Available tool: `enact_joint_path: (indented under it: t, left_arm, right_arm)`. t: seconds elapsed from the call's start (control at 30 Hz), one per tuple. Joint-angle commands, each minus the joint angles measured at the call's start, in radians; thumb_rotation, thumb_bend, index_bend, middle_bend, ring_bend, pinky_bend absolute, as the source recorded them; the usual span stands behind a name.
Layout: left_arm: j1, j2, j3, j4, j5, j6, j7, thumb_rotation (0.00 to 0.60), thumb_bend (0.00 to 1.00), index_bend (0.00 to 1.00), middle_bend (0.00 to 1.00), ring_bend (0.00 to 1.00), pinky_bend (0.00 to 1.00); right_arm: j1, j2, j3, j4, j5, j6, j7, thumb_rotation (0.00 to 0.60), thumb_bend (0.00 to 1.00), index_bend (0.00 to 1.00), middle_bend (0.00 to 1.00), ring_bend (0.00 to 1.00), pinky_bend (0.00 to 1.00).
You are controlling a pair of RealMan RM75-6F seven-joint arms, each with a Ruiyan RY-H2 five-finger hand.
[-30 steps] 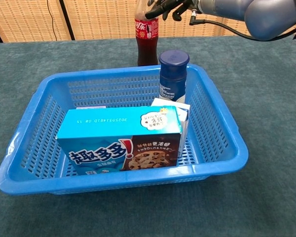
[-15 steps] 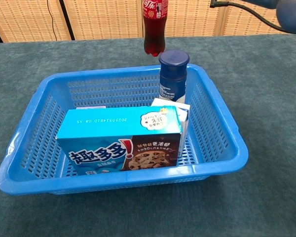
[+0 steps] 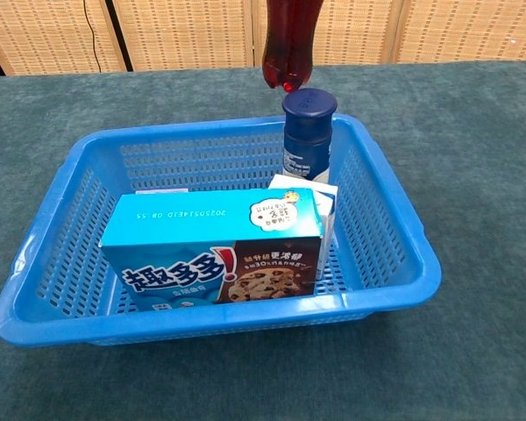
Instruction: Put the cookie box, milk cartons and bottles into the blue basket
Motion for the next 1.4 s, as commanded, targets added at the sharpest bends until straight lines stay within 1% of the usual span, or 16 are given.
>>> enact_joint_path:
  t: [0.03,0.13,0.23,0.43,0.6,1.03,1.27,1.4]
  left_arm:
    - [0.003,0.003,0.003,-0.003,0.012,0.005,-0.007,0.6,0.29,0.0,0.0,0.0,0.0]
    - [0.006,0.004,0.005,-0.004,0.021,0.007,-0.012,0.6,0.29,0.0,0.0,0.0,0.0]
    - [0.008,0.006,0.006,-0.004,0.027,0.009,-0.017,0.6,0.29,0.0,0.0,0.0,0.0]
    - [0.011,0.01,0.006,-0.002,0.035,0.011,-0.03,0.6,0.29,0.0,0.0,0.0,0.0]
    - [0.007,0.011,0.007,0.0,0.036,0.001,-0.033,0.6,0.29,0.0,0.0,0.0,0.0]
    - [0.008,0.013,0.007,0.002,0.043,0.0,-0.04,0.6,0.29,0.0,0.0,0.0,0.0]
    - [0.006,0.013,0.007,0.006,0.042,-0.006,-0.044,0.6,0.29,0.0,0.0,0.0,0.0]
    - [0.006,0.014,0.008,0.005,0.044,-0.007,-0.045,0.6,0.29,0.0,0.0,0.0,0.0]
  right_arm:
    - [-0.087,0.177,0.023,-0.234,0.02,0.044,-0.103,0.6,0.47,0.6,0.6,0.64,0.84]
    - [-0.094,0.195,0.029,-0.282,0.038,0.042,-0.142,0.6,0.47,0.6,0.6,0.64,0.84]
    - [-0.095,0.193,0.032,-0.298,0.056,0.034,-0.167,0.6,0.47,0.6,0.6,0.64,0.84]
    - [-0.088,0.165,0.033,-0.309,0.089,0.01,-0.21,0.6,0.47,0.6,0.6,0.64,0.84]
    - [-0.074,0.136,0.027,-0.321,0.122,-0.044,-0.229,0.6,0.47,0.6,0.6,0.64,0.84]
    - [-0.043,0.011,0.015,-0.273,0.193,-0.093,-0.331,0.6,0.47,0.6,0.6,0.64,0.84]
    - [-0.05,-0.021,-0.001,-0.25,0.173,-0.099,-0.366,0.6,0.47,0.6,0.6,0.63,0.84]
    - [-0.054,-0.041,-0.019,-0.212,0.14,-0.107,-0.382,0.6,0.47,0.6,0.6,0.61,0.84]
